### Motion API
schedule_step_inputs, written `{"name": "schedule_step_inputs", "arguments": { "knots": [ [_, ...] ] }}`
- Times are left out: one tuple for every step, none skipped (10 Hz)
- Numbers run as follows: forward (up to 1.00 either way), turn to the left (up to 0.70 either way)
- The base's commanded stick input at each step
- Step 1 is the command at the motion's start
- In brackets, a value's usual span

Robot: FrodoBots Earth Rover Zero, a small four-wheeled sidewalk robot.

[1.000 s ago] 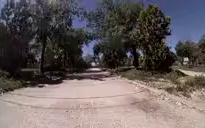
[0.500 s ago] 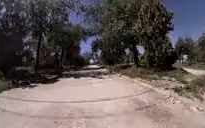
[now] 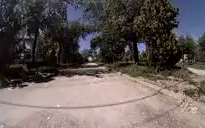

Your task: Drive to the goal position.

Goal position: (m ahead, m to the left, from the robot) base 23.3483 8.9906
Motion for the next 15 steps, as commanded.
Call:
{"name": "schedule_step_inputs", "arguments": {
  "knots": [
    [0.70,0.01],
    [0.70,0.18],
    [0.70,0.31],
    [0.70,0.32],
    [0.70,0.32],
    [0.70,0.25],
    [0.70,0.02],
    [0.70,0.01],
    [0.70,0.01],
    [0.70,0.01],
    [0.70,0.01],
    [0.70,0.01],
    [0.70,0.01],
    [0.70,0.01],
    [0.70,0.01]
  ]
}}
